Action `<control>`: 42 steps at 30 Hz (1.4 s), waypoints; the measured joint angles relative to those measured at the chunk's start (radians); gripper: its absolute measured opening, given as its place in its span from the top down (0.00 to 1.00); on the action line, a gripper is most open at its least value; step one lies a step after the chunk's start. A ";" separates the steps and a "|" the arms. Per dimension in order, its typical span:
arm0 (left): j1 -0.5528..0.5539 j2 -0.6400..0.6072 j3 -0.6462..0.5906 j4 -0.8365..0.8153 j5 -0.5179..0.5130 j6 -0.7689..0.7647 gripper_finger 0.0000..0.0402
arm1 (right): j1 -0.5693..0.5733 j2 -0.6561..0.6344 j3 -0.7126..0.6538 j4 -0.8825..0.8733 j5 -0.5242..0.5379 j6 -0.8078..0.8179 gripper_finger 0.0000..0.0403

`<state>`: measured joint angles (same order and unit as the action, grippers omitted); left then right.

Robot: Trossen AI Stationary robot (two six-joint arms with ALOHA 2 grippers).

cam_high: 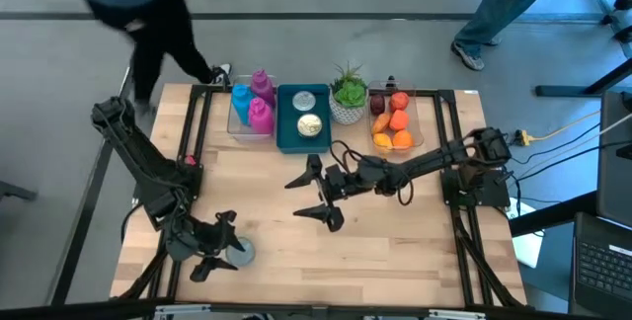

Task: Pick & Place Food Item
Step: Put the blue tuna can into the blue bin

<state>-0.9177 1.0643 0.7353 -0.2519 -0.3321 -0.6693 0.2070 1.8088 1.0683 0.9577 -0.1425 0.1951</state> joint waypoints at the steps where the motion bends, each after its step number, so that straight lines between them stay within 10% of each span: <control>1: 0.003 0.000 0.000 0.014 -0.019 -0.001 0.44 | 0.007 0.000 0.000 0.000 0.012 0.001 0.18; 21: -0.148 0.108 0.003 0.027 0.034 0.145 0.44 | 0.086 0.000 0.000 -0.021 0.167 0.014 0.18; 42: -0.177 0.496 0.289 -0.543 -0.100 0.022 0.44 | 0.103 0.000 0.000 -0.143 0.188 0.007 0.18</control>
<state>-1.0946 1.5604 1.0246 -0.7953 -0.4321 -0.6469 0.3102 1.8088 1.0687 0.8151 0.0456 0.2017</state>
